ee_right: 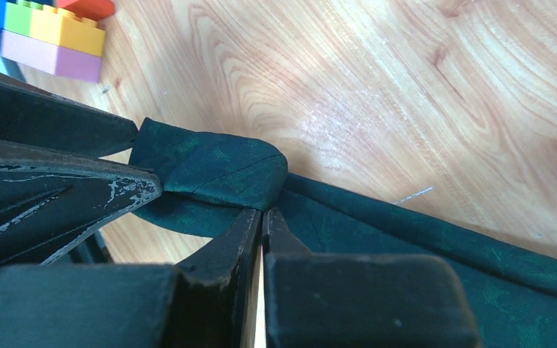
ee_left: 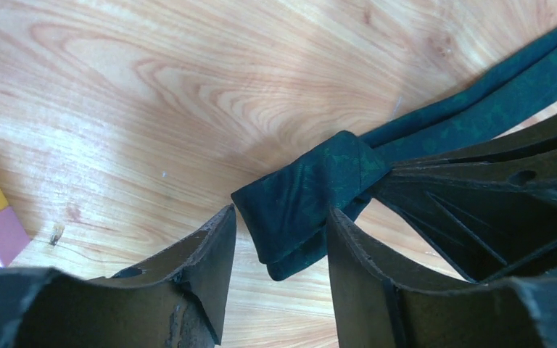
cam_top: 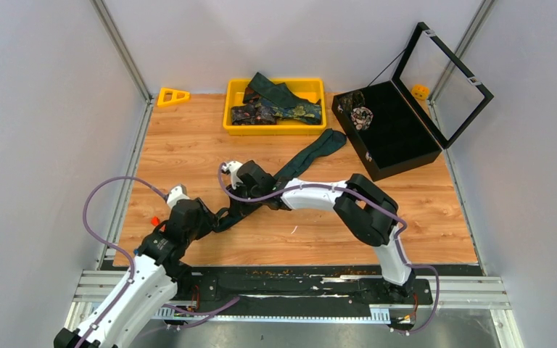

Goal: Roll the ties
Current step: Roll the tie at the center of the board.

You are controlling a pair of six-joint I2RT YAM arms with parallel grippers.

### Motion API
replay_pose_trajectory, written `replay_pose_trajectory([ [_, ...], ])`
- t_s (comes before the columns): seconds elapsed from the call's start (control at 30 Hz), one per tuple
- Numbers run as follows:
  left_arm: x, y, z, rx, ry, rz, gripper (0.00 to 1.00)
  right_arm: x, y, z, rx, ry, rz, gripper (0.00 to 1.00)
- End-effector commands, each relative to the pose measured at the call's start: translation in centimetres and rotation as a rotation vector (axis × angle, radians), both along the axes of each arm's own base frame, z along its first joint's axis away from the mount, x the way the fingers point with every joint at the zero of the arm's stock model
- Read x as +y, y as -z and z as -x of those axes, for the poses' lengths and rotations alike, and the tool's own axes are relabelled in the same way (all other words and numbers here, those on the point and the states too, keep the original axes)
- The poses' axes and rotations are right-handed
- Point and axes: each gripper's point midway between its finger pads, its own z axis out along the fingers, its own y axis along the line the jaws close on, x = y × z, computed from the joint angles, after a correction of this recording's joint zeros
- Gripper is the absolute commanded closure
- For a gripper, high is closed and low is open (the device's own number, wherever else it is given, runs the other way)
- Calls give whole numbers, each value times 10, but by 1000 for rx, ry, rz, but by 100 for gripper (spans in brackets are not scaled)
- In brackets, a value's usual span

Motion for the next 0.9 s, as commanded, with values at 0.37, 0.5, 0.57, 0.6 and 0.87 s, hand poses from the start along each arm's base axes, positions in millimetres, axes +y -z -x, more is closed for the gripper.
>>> replay_pose_trajectory([
  [0.37, 2, 42, 17, 49, -144, 137, 46, 12, 16, 6, -312, -44, 58, 97],
  [0.5, 3, 43, 19, 39, -172, 170, 47, 11, 13, 1, -359, -25, 58, 98],
  [0.57, 6, 41, 21, 36, -186, 167, 46, 11, 9, -5, -394, 1, 64, 99],
  [0.6, 8, 40, 22, 33, -194, 166, 45, 11, 6, -7, -407, 4, 65, 99],
  [0.87, 19, 31, 25, 16, -245, 146, 39, 16, -19, -10, -559, 35, 29, 99],
])
